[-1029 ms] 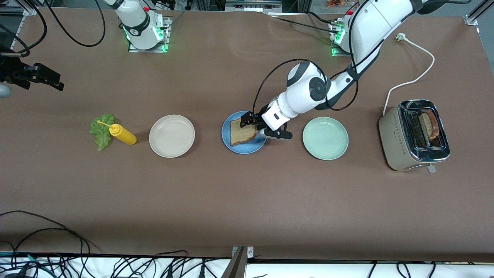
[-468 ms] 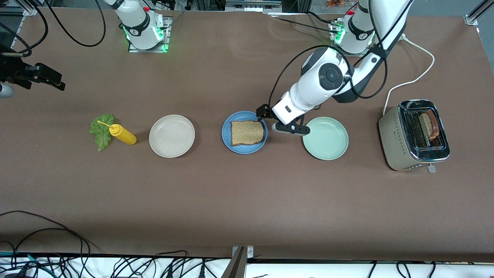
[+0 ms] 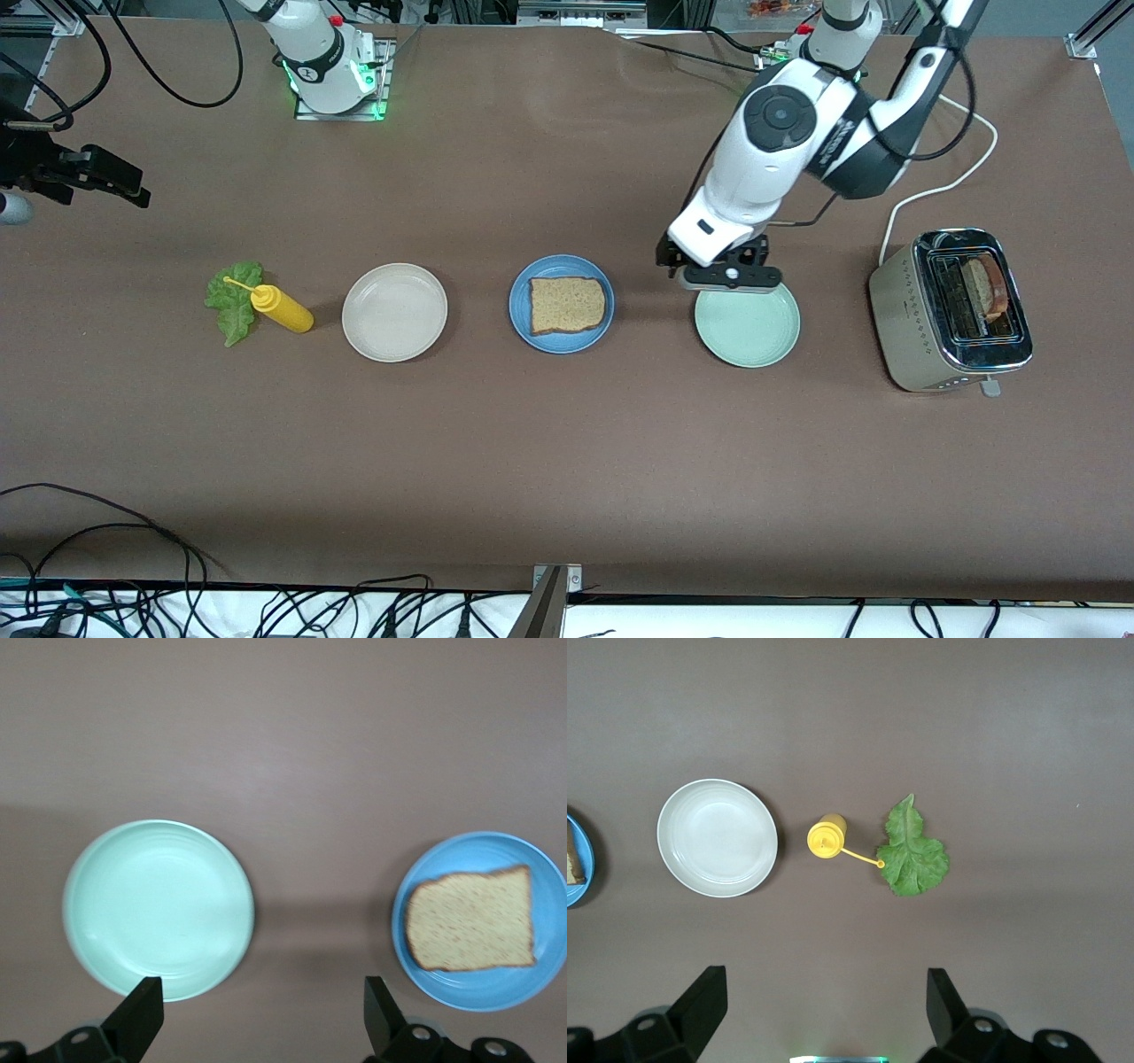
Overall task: Make sandwich in blue plate with both arms
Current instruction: 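Return the left gripper to the toaster while the right gripper reaches the lettuce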
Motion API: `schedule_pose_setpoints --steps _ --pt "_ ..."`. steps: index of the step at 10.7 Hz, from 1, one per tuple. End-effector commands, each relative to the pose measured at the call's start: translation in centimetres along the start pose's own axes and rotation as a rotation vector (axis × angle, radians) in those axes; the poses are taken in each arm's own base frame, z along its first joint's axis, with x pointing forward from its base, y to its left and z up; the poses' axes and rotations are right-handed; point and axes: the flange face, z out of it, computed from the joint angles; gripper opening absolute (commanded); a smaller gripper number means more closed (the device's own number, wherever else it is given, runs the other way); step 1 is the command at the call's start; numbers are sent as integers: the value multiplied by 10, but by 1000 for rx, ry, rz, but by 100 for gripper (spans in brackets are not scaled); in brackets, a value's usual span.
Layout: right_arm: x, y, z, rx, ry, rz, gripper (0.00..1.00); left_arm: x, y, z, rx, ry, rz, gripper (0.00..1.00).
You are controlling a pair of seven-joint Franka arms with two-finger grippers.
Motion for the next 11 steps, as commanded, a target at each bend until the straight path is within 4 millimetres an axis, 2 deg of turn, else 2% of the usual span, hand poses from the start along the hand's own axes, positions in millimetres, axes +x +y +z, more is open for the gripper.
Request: schedule_pose_setpoints --steps 1,3,5,7,8,9,11 --pt "2 -8 4 -5 -26 -15 100 8 -50 -30 87 29 -27 100" --pt "2 -2 6 2 -37 -17 100 15 -92 -48 127 14 -13 100" --pt "5 -4 7 -6 -34 -23 100 26 -133 -53 137 0 7 100" --pt "3 -6 5 -1 -43 -32 100 28 -175 -75 91 -11 19 100" --pt "1 -2 9 6 -72 -33 100 28 -208 -84 50 -32 9 100" --pt "5 2 20 9 -102 -60 100 28 -232 -92 48 -32 48 100" --pt "12 5 33 4 -124 -68 100 26 -282 -102 51 -32 7 100"
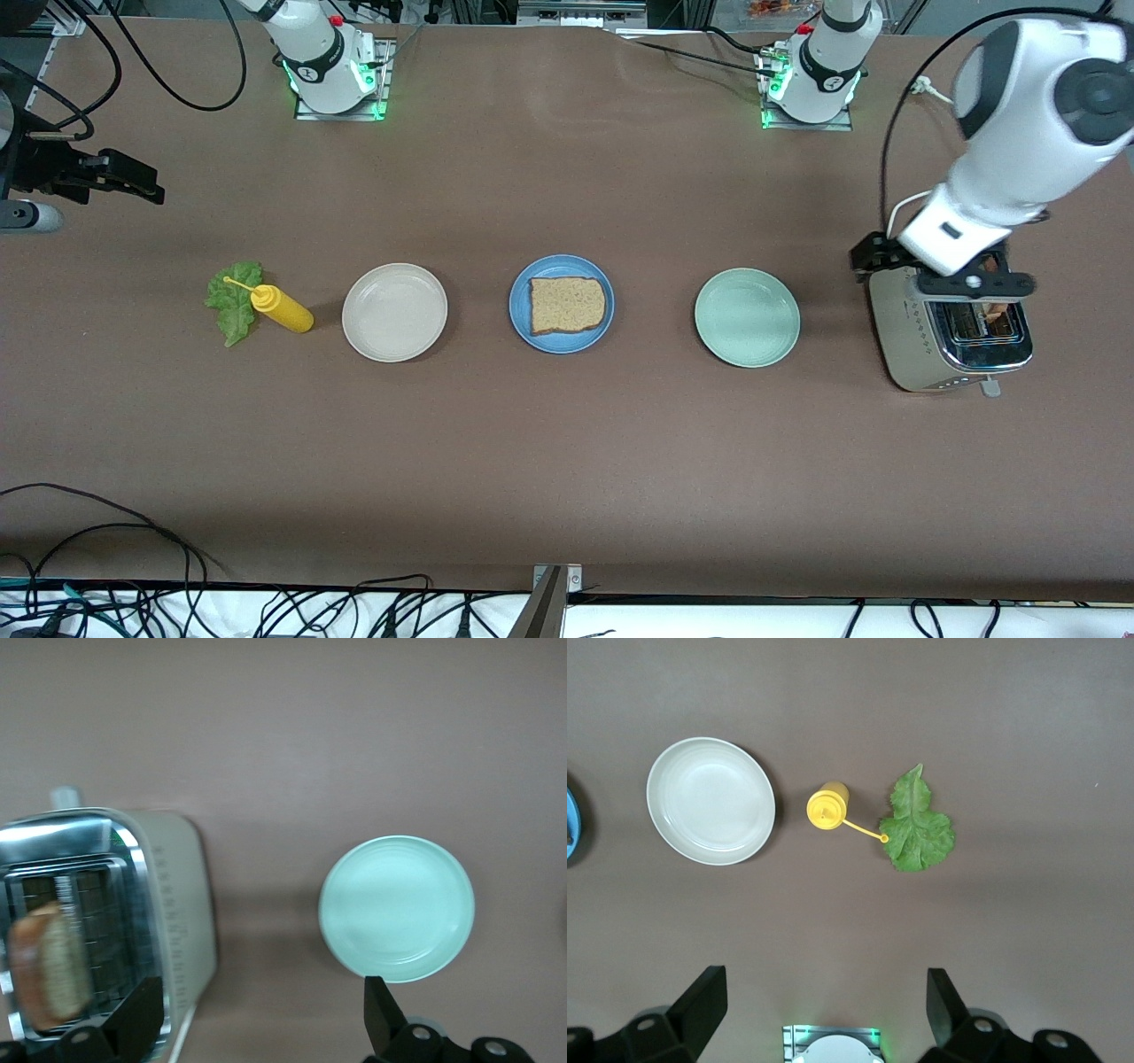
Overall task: Make sandwich in blue plate with both arms
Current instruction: 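Return the left gripper to the toaster while the right gripper reaches the lettuce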
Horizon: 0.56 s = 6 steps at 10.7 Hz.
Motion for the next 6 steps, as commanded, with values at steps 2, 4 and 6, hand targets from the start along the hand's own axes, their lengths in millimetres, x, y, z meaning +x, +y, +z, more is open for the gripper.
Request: schedule_pose_setpoints --steps 2,4,6 --pt "26 36 40 21 -85 -15 100 -12 -82 -9 -15 -11 -58 100" --pt "48 64 89 39 -169 8 100 -15 -121 -5 -13 -14 -58 100" --pt "65 103 137 107 -216 -17 100 -14 -139 4 -12 -19 -84 100"
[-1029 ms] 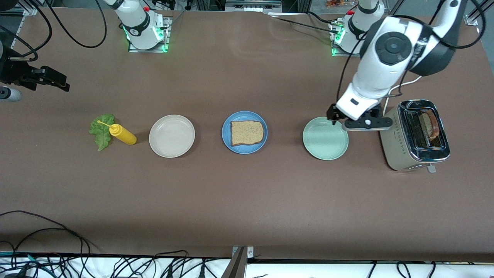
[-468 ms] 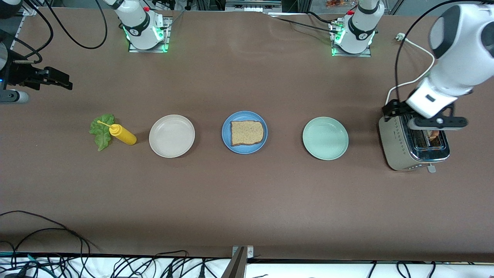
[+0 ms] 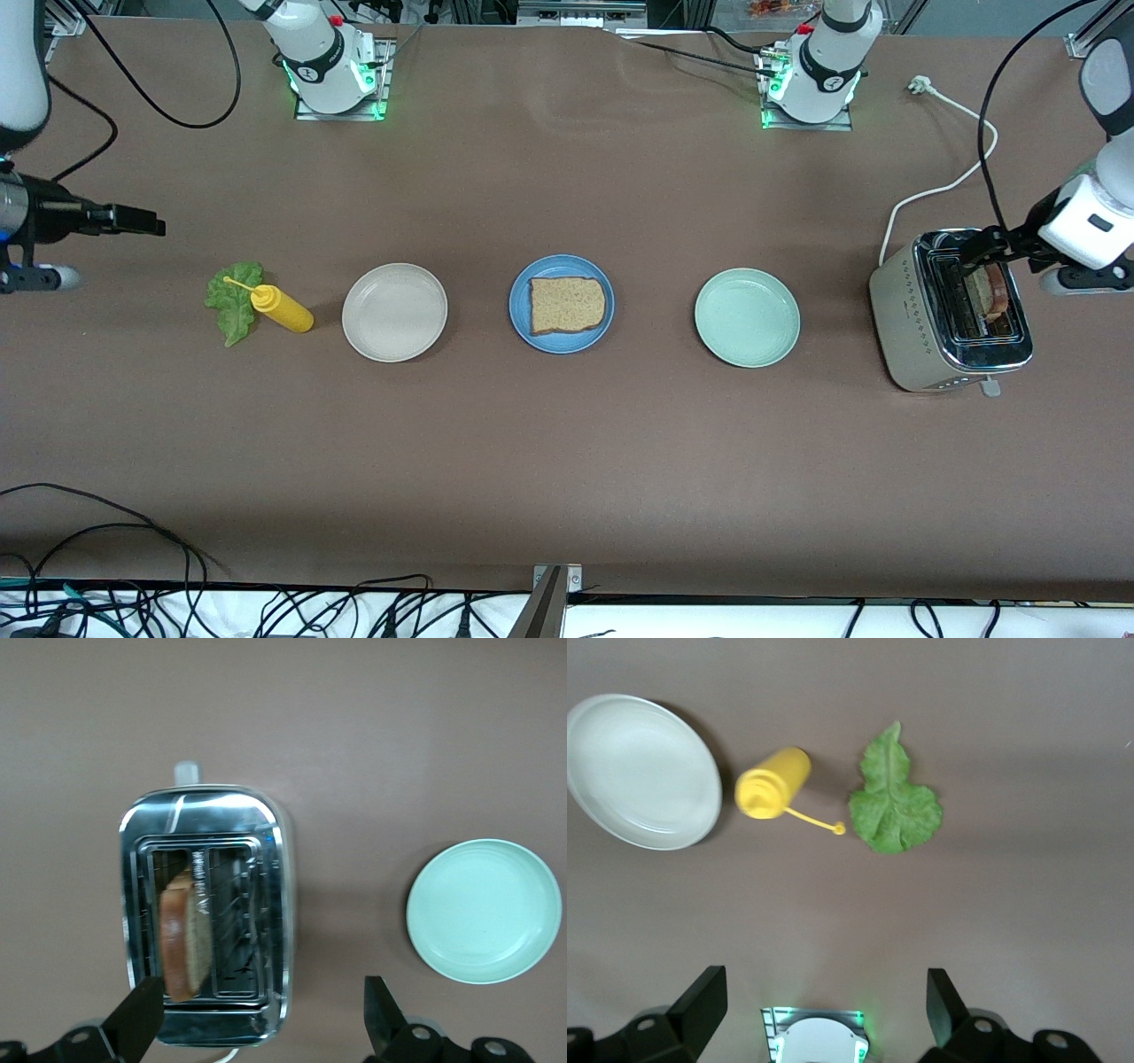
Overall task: Make sandwich in blue plate with both arms
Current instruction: 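Return the left gripper to the toaster while the right gripper reaches the lettuce, then grasp the green lettuce leaf with the right gripper and lift it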
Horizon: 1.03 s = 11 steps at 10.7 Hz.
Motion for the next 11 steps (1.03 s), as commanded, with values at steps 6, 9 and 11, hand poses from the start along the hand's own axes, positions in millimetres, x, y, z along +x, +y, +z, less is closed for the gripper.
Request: schedule_pose_setpoints --steps 6,9,11 --pt "111 114 200 287 8 -271 100 4 -50 57 -9 -14 -59 96" --pt "124 131 261 350 17 -391 98 6 -51 68 -9 -29 -59 95" --pt "126 130 283 374 1 -443 68 9 -51 56 -8 -6 -58 98"
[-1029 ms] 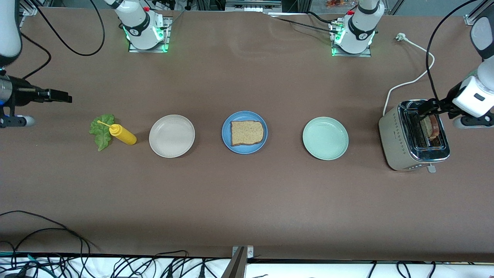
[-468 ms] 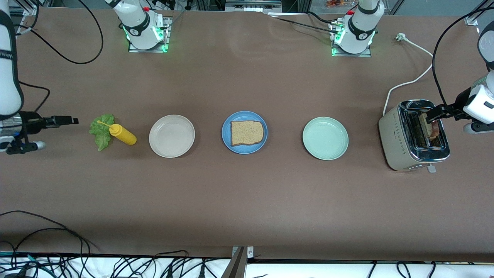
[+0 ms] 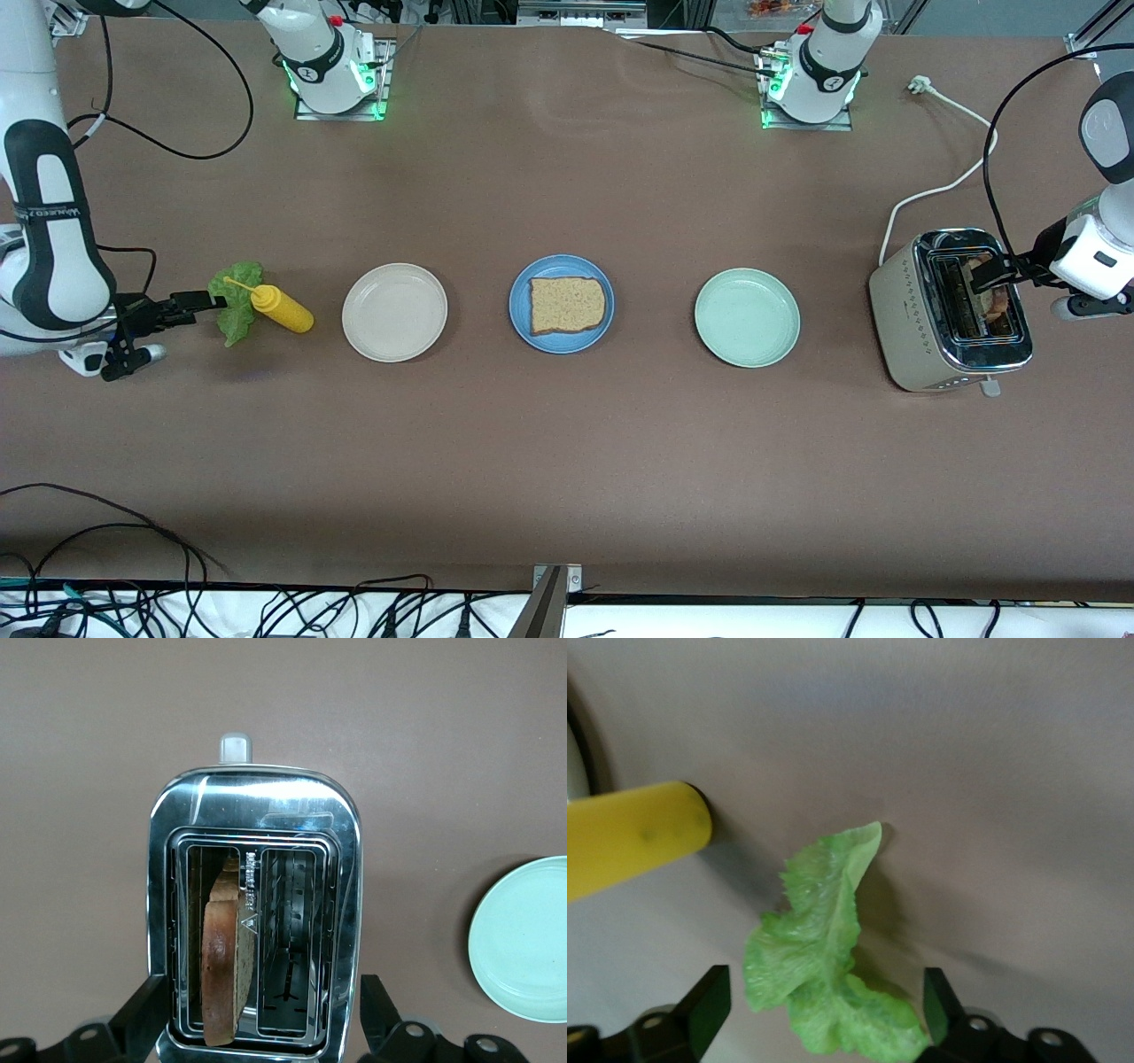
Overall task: Make sandwich in blue plate with both arms
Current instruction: 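Grasp the green lettuce leaf with the right gripper and lift it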
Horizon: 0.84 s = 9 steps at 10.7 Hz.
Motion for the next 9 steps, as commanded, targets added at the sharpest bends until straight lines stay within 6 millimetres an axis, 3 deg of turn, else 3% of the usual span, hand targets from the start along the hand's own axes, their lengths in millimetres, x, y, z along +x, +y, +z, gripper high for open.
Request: schedule_pose_setpoints --steps 1,2,4,6,9 --pt "3 16 26 56 -3 -72 56 2 1 -21 -12 42 26 100" --pt "3 18 33 63 -13 -69 35 3 3 -33 -16 61 26 100" --pt "3 19 38 70 -26 -63 4 3 13 -50 -24 93 40 100" --pt "5 15 23 78 -39 -70 0 6 25 -86 -29 131 57 100" --pt "10 -7 -40 110 -80 -108 0 4 54 -137 -31 134 103 100"
